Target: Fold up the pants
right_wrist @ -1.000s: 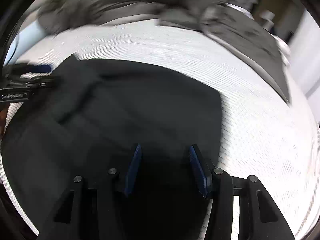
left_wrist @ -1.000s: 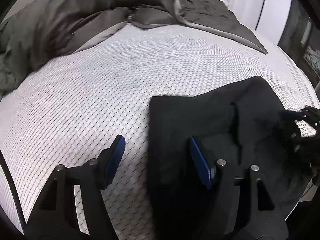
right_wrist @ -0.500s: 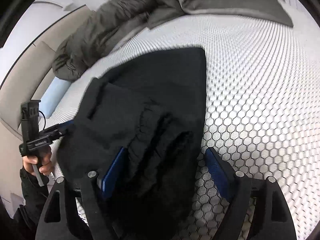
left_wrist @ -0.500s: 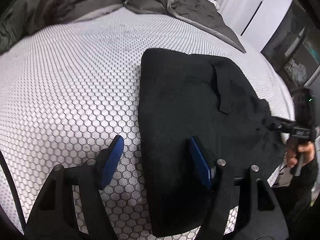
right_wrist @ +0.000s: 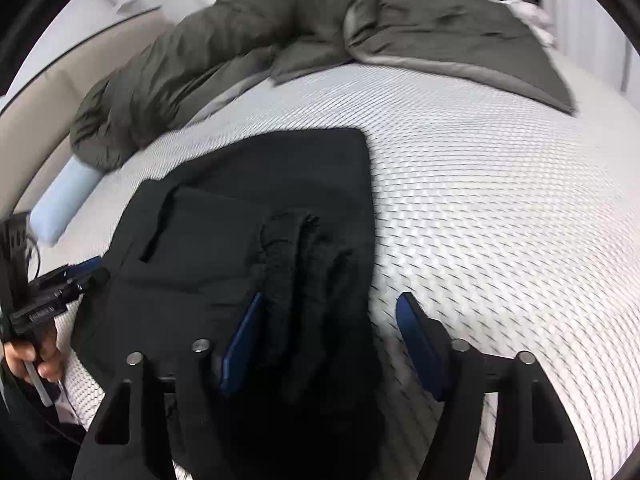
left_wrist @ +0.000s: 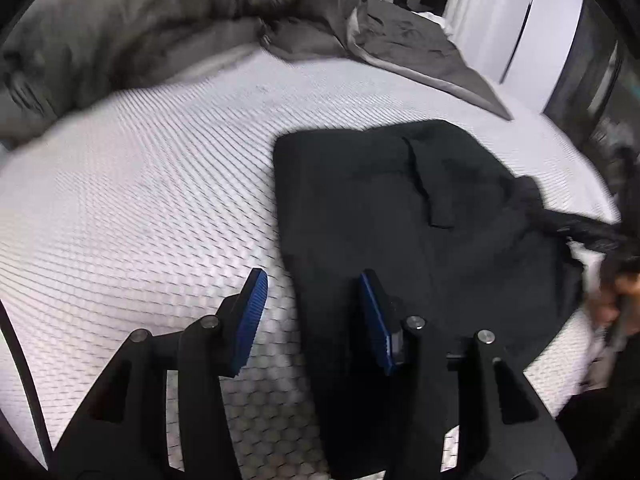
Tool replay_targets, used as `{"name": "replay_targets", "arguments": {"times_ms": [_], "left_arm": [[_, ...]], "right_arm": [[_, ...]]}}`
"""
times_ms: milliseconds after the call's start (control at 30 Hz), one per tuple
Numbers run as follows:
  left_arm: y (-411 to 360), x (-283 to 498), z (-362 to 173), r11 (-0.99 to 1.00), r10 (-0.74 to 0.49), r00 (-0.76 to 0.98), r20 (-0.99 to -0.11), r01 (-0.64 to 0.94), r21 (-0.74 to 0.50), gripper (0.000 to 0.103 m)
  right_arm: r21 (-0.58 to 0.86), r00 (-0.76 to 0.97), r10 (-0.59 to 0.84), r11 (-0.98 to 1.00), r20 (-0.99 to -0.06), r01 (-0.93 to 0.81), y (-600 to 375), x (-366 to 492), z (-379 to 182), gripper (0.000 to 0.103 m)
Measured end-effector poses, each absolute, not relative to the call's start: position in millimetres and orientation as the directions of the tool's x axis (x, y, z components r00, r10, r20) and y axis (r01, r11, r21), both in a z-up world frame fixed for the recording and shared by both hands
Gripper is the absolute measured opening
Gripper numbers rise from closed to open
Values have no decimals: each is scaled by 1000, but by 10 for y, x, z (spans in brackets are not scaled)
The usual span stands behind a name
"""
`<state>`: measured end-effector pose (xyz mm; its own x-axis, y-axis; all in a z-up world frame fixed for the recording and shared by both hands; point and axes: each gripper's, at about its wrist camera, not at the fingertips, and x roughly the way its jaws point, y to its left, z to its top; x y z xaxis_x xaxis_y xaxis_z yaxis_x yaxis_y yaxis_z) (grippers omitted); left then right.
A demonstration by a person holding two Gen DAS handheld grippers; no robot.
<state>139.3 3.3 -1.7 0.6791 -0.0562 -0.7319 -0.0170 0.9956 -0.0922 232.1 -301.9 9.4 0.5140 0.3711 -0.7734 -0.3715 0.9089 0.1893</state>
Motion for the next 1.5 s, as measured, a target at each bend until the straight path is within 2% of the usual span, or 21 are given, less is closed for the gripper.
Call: {"name": "replay_targets", "arguments": {"times_ms": [100,167,267,333,467,533,567,600,633,767,867,900,967,1067,1100,1133,1167,1233,1333,1467,1500], "left_arm": [[-39,1284,105,996,-57,710,-702,-11,-91,44],[-109,1164,187,993,-92,730,-677,20,-113,44],[-312,1176,191,987,-157,722,-674,95,-127,50],[-455,1240,119,984,-180,695,-697,142,-113,50],[-602,1398,-92,985,-160,658,-736,150,-81,50],[-606,1412,-107,985,-165,660,-733,151,-86,53],[-601,1411,-98,984,-170,661,-731,149,-93,53],[-583,1445,-105,984,-173,661,-730,149,-98,53],[-552,1467,-103,984,-175,663,-728,146,-103,53],[-465,1376,-114,982,-185,663,-725,148,-115,53],[-445,1322,-107,983,-177,664,-726,152,-101,53],[-465,1321,-111,986,-161,666,-728,149,-82,53],[-515,1315,-101,992,-111,669,-735,122,-40,61],[-621,1253,-27,996,-73,709,-701,90,-13,66],[-681,1222,-2,995,-84,721,-688,96,-21,75],[-760,1203,10,992,-107,730,-675,120,-27,81],[-830,1204,11,989,-125,733,-669,146,-25,81],[-988,1252,-65,982,-130,716,-686,186,9,81],[-1063,1332,-195,983,-87,695,-713,178,53,81],[-967,1261,-214,984,-83,696,-714,169,50,85],[-924,1249,-223,986,-81,697,-712,161,46,86]], "right_arm": [[166,583,363,917,-727,-363,-3207,1995,288,69],[197,576,420,891,-701,-408,-3241,1855,387,67],[243,538,509,838,-672,-488,-3111,1754,457,55],[267,482,543,807,-688,-528,-2991,1770,371,49],[285,407,520,812,-751,-510,-2804,1956,93,47],[267,422,493,831,-761,-488,-2796,1991,37,31],[231,441,471,837,-763,-495,-2773,1959,68,27],[202,470,464,839,-751,-506,-2752,1899,131,18],[180,498,463,838,-733,-515,-2738,1830,191,5],[130,565,462,839,-684,-529,-2757,1603,426,5],[77,540,396,852,-743,-519,-2803,1605,264,6],[50,529,361,857,-768,-513,-2808,1624,155,9],[34,518,347,853,-782,-520,-2774,1641,69,14],[43,595,410,846,-691,-532,-2798,1531,315,32],[46,619,430,843,-657,-537,-2792,1492,376,39],[47,644,439,846,-626,-531,-2746,1472,416,40],[49,654,434,853,-619,-520,-2697,1461,403,40],[46,624,432,843,-651,-535,-2513,1513,301,40],[-78,583,330,822,-743,-564,-2201,1578,8,40],[-111,602,306,824,-738,-555,-2344,1507,33,40],[-126,621,290,834,-728,-537,-2440,1477,52,45]]}}
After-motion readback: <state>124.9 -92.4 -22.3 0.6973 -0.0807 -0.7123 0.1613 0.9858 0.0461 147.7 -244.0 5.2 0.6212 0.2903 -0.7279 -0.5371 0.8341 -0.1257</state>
